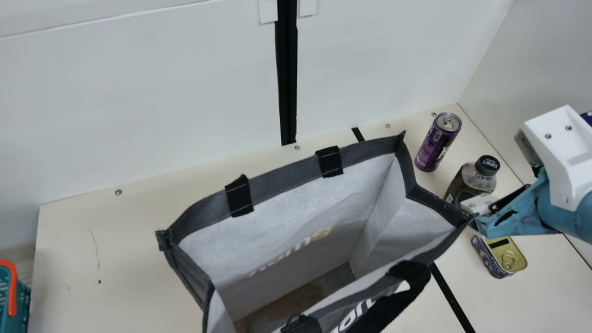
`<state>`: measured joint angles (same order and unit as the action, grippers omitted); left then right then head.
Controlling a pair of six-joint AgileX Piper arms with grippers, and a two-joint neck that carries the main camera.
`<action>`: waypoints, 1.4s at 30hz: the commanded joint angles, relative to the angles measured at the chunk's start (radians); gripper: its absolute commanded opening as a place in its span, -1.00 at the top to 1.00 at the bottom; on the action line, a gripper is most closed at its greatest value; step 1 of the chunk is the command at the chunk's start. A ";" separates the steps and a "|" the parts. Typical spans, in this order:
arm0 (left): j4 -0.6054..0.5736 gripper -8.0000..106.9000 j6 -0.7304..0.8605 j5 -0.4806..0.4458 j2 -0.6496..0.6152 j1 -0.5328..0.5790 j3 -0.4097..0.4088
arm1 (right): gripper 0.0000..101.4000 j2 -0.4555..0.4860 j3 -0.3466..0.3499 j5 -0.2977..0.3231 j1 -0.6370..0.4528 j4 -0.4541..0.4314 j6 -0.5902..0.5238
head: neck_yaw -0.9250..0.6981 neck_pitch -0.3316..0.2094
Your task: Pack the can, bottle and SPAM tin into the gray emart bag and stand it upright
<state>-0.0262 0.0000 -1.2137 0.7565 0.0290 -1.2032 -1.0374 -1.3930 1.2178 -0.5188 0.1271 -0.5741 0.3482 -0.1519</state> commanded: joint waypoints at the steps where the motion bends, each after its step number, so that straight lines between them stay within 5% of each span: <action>1: 0.000 -0.71 0.000 0.000 0.000 0.000 0.000 | -0.87 0.000 0.000 0.000 0.000 0.000 0.000 | 0.001 -0.023; 20: -0.030 -0.71 0.022 0.019 0.032 0.043 -0.021 | -0.87 0.000 0.000 0.000 0.000 0.000 0.000 | 0.001 -0.023; 42: -0.083 -0.71 0.088 0.066 0.170 0.143 -0.196 | -0.87 0.000 0.000 0.000 0.000 0.000 0.000 | 0.001 -0.023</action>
<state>-0.1080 0.0880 -1.1501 0.9194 0.1670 -1.3873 -1.0374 -1.3930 1.2178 -0.5188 0.1271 -0.5741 0.3467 -0.1519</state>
